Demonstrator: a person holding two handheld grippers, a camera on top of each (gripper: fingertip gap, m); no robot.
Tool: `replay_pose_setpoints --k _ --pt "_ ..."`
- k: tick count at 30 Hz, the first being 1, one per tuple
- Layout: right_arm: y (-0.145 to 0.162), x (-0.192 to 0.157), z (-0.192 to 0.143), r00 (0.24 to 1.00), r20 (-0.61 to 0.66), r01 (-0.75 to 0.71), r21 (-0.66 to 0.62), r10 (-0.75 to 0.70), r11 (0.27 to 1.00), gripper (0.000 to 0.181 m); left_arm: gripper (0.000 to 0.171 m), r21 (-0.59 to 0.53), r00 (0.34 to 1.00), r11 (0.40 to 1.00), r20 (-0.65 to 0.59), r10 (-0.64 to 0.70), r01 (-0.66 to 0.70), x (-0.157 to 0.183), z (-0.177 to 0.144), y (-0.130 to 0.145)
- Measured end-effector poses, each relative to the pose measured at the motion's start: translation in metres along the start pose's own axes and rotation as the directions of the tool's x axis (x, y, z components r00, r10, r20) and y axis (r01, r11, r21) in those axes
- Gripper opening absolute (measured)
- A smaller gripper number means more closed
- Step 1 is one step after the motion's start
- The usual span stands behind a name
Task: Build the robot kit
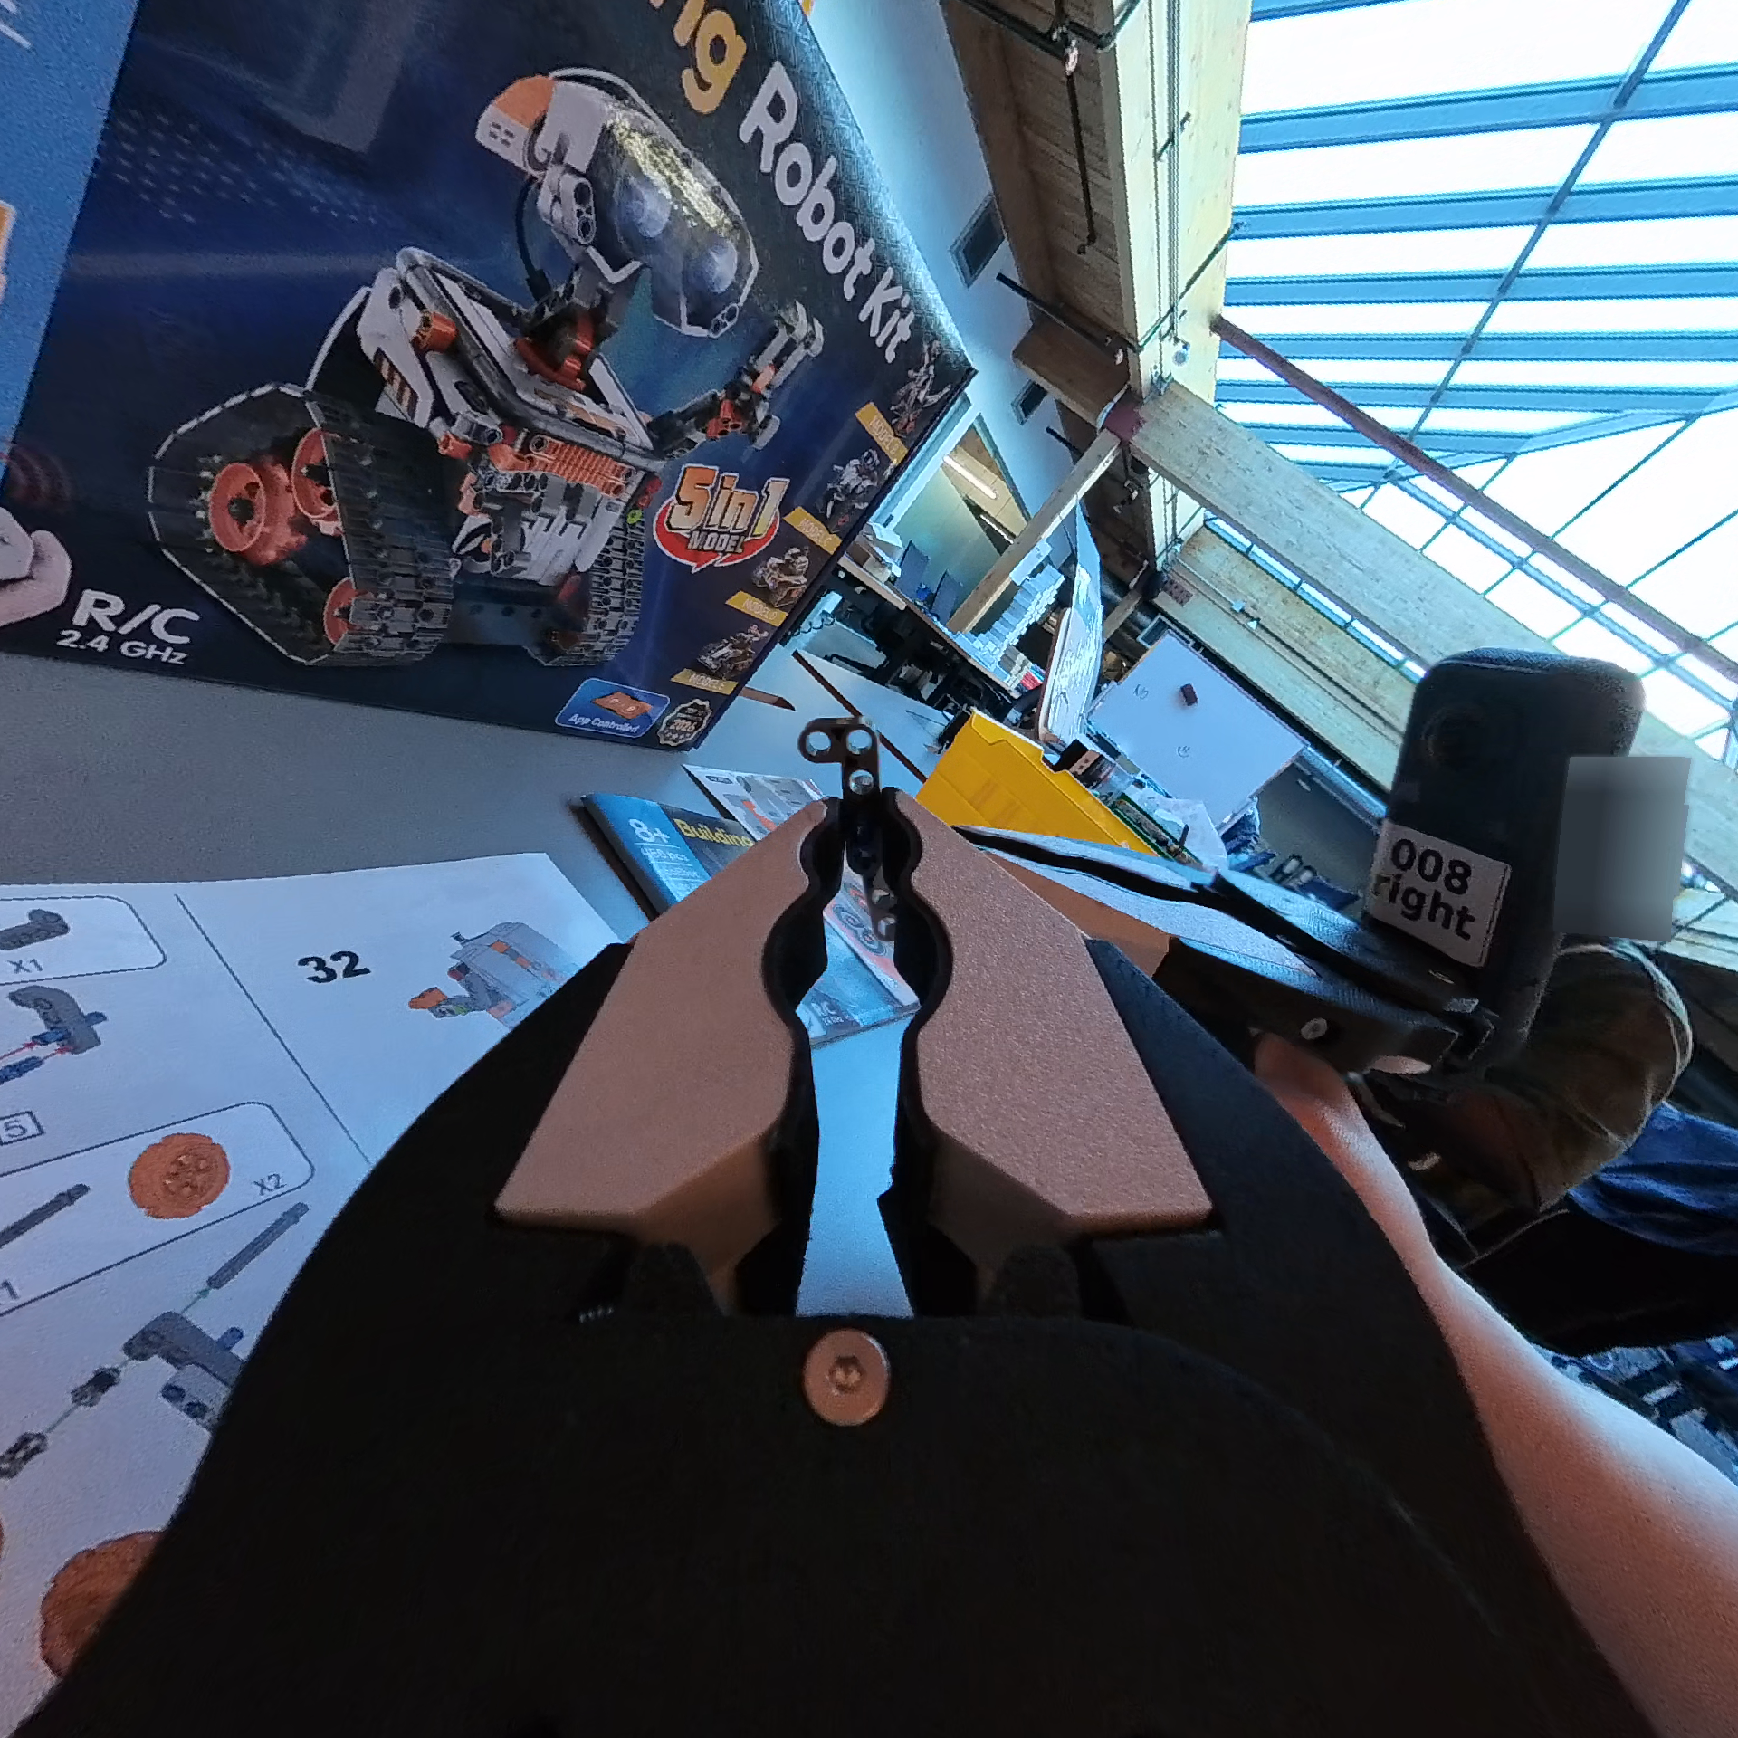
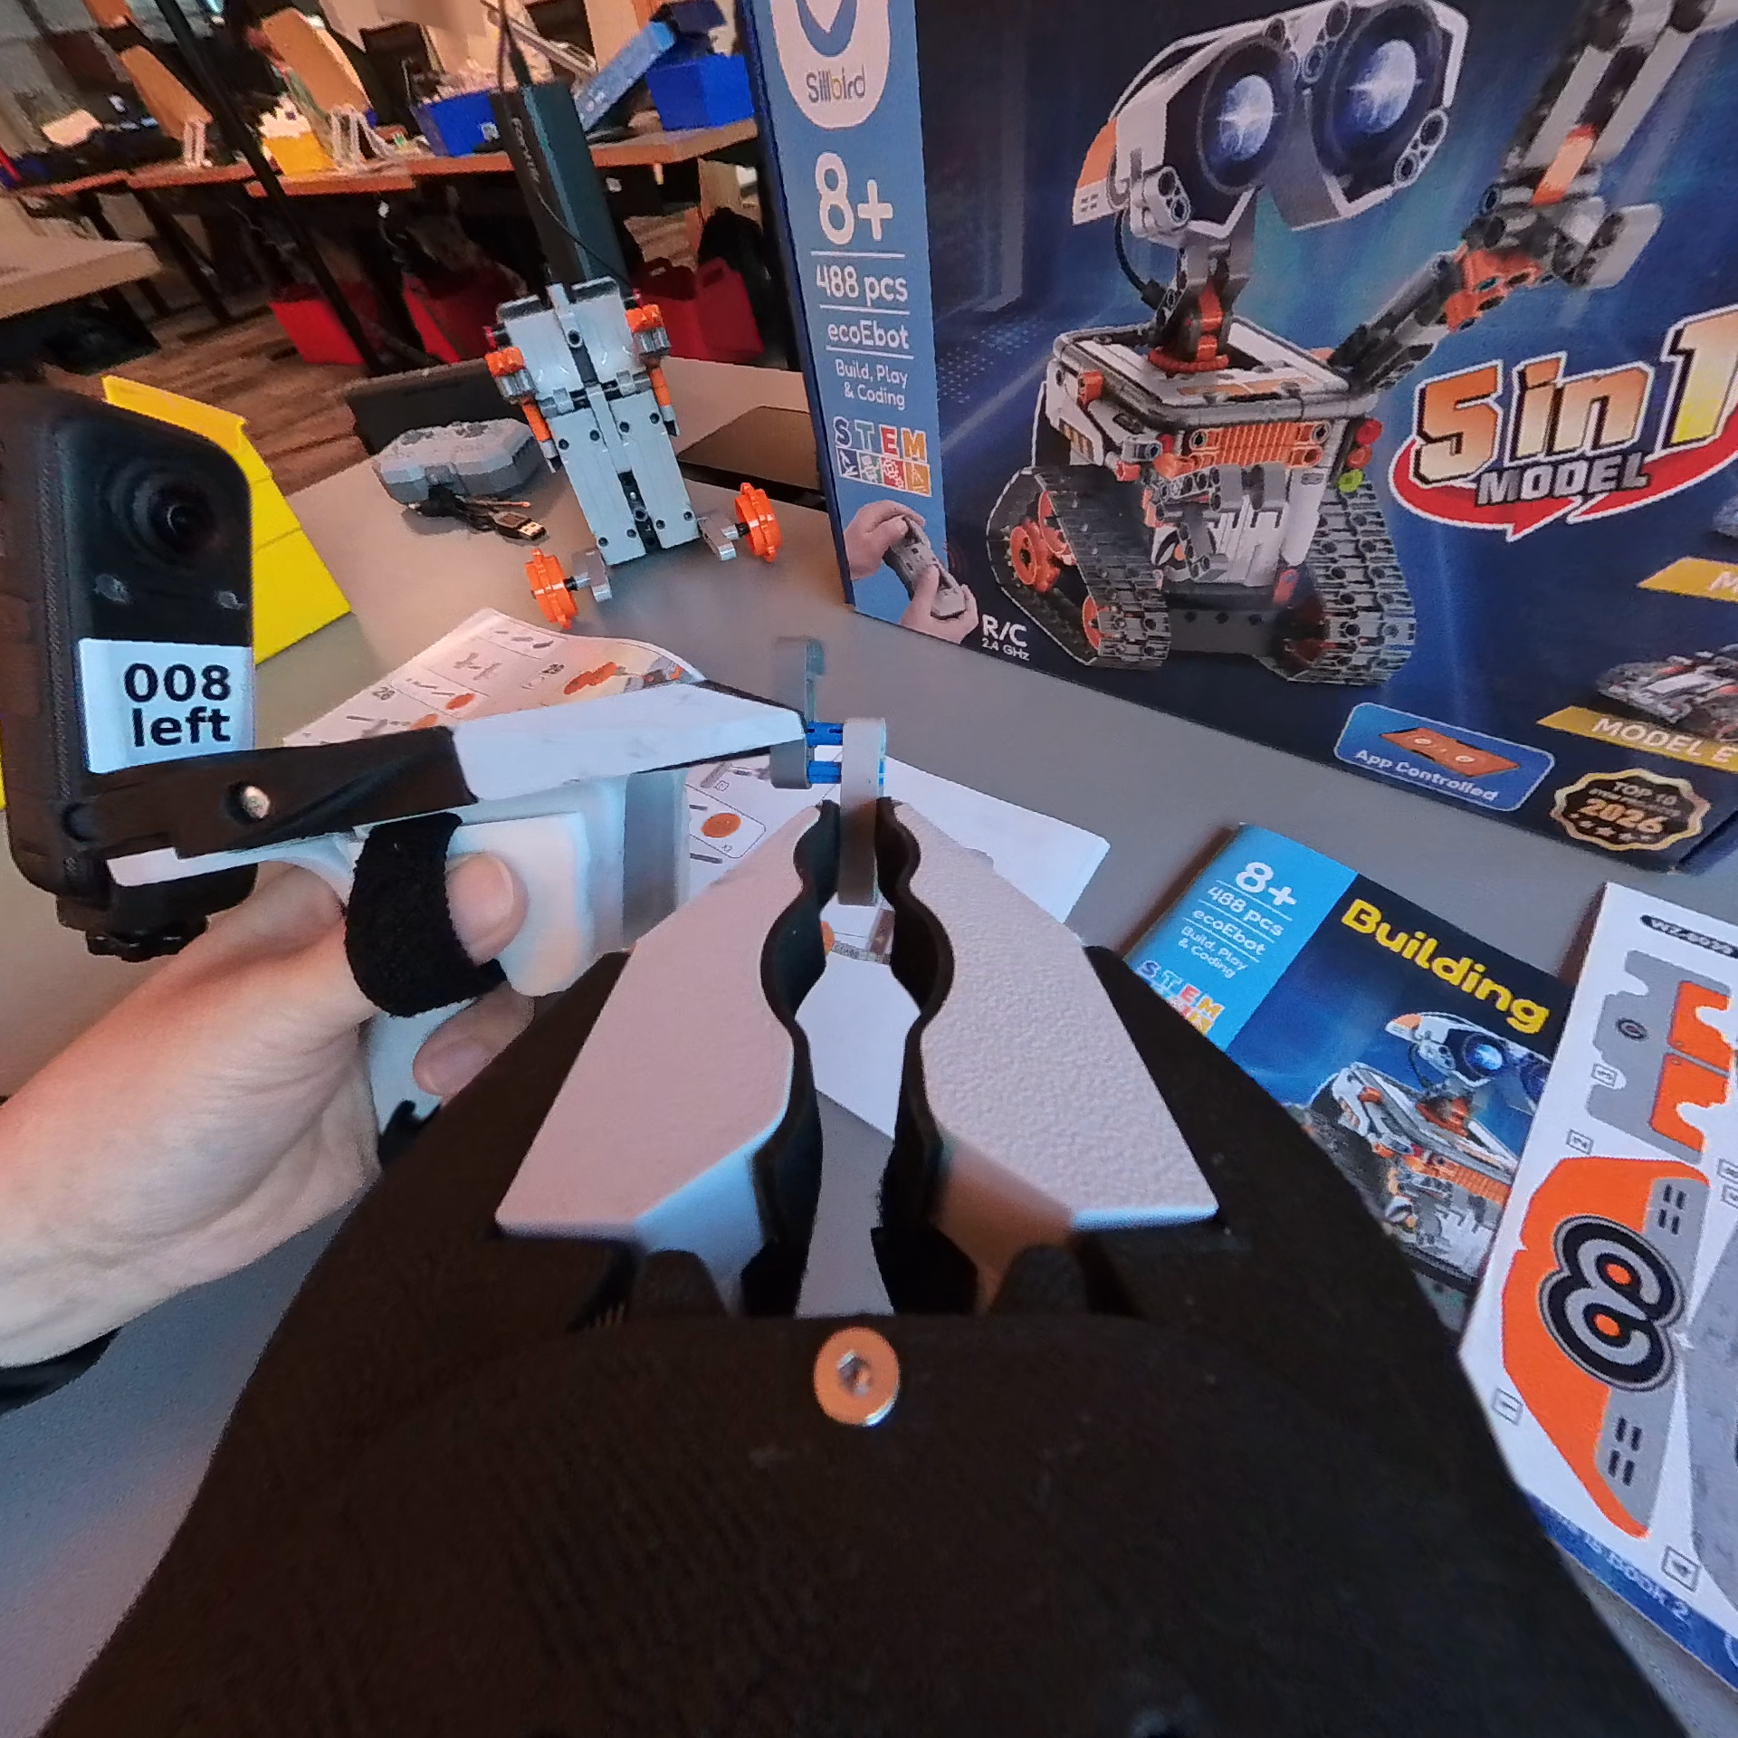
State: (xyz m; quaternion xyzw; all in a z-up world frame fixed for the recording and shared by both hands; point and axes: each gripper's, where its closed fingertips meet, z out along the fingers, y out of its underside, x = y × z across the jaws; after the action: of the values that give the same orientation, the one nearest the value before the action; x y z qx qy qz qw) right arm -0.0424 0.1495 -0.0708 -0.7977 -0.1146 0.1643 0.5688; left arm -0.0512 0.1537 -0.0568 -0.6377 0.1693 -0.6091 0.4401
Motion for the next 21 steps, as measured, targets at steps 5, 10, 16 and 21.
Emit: replay_pose_setpoints --k 5,10,16,21 --pt "0.0019 -0.0001 0.0019 0.997 0.042 -0.063 0.008 0.063 0.998 0.005 0.004 -0.003 1.0 1.0 0.003 -0.006 0.006 -0.001 0.0006 0.0006" --pt "0.0013 -0.0024 0.0036 0.991 0.089 -0.104 0.024 0.101 0.994 0.005 0.004 0.018 0.998 0.998 -0.015 -0.058 0.058 -0.0016 -0.0007 -0.0015" --pt "0.0037 -0.0016 0.0055 0.989 0.088 -0.119 0.017 0.117 0.993 0.005 0.004 0.014 0.996 0.996 -0.006 -0.089 0.089 -0.0048 -0.0003 -0.0001" --pt "0.0031 -0.0014 0.0046 0.997 0.044 -0.069 0.007 0.069 0.998 0.005 0.004 0.006 0.999 0.999 0.009 -0.043 0.043 -0.0043 -0.0002 -0.0002"
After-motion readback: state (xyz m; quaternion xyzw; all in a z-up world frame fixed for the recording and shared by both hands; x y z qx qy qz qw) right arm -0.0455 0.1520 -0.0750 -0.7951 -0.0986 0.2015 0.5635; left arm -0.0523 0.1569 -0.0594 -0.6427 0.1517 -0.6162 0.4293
